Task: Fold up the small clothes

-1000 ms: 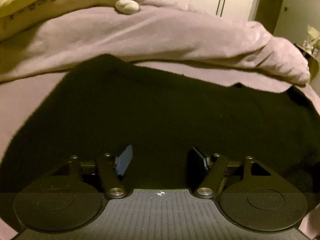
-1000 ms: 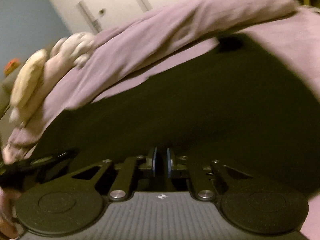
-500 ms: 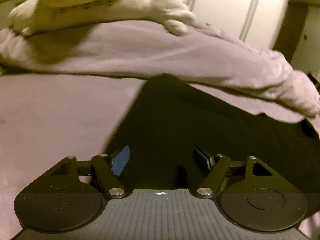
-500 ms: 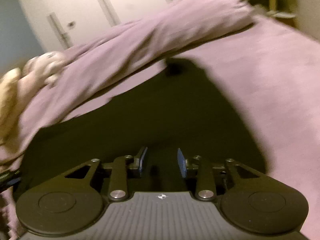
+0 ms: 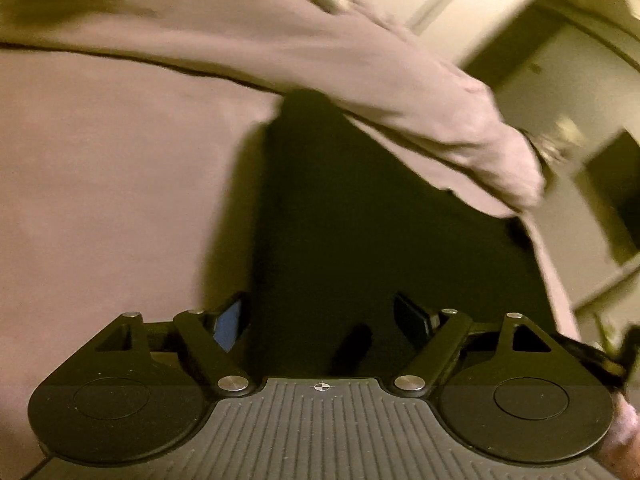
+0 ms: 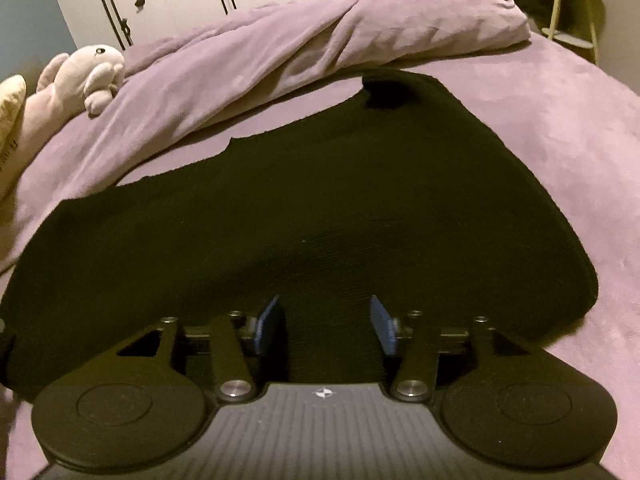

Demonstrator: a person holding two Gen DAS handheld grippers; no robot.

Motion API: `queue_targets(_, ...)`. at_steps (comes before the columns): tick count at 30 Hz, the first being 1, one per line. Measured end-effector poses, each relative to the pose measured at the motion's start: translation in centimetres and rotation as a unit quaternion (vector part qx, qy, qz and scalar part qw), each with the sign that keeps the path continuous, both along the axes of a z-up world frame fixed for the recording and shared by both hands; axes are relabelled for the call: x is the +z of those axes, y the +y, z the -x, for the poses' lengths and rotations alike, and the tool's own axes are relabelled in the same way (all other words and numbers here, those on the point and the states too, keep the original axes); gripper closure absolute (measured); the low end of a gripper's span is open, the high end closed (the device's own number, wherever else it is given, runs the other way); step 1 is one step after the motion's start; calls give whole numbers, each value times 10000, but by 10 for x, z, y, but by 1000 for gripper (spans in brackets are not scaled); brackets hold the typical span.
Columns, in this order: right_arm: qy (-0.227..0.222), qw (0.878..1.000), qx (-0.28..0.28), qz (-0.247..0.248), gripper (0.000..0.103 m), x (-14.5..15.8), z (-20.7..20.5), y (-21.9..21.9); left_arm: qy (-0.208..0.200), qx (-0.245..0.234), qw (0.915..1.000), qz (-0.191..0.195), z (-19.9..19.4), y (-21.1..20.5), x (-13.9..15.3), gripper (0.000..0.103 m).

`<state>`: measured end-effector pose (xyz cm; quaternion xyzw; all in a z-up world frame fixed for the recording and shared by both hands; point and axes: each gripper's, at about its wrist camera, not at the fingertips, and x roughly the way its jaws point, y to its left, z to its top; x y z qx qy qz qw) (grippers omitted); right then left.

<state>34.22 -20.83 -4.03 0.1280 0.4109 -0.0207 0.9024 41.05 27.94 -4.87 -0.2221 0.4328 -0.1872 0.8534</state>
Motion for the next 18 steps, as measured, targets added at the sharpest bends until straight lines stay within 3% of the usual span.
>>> queue_targets(2, -7, 9999, -137, 48, 51, 4, -1, 9, 50, -401, 9991, -144, -2, -7, -2, 27)
queue_targets(3, -34, 9998, -208, -3, 51, 7, 0, 13, 91, -600, 9973, -403, -2, -11, -5, 37)
queue_targets(5, -106, 9995, -265, -124, 51, 13, 4, 26, 199, -840, 9924, -881, 3, -16, -15, 43)
queue_targets(7, -158, 9997, -121, -103, 51, 16, 7, 45, 150, -846, 9923, -888, 11, -11, -19, 46)
queue_targets(9, -137, 9998, 108, -2, 51, 15, 9, 63, 93, -761, 9937, -821, 17, -6, -18, 57)
queue_targets(12, 69, 9991, 401, 148, 51, 9, 9, 89, -12, -730, 9941, -799, 24, 0, -18, 64)
queue_targets(16, 183, 9971, 583, 465, 51, 8, 9, 105, 24, -609, 9951, -784, 25, 9, -18, 62)
queue_targets(17, 190, 9967, 612, 507, 51, 9, 9, 107, 80, -463, 9957, -800, 26, 14, -17, 56)
queue_targets(18, 192, 9962, 644, 549, 51, 10, 10, 108, 126, -298, 9961, -823, 28, 19, -15, 42)
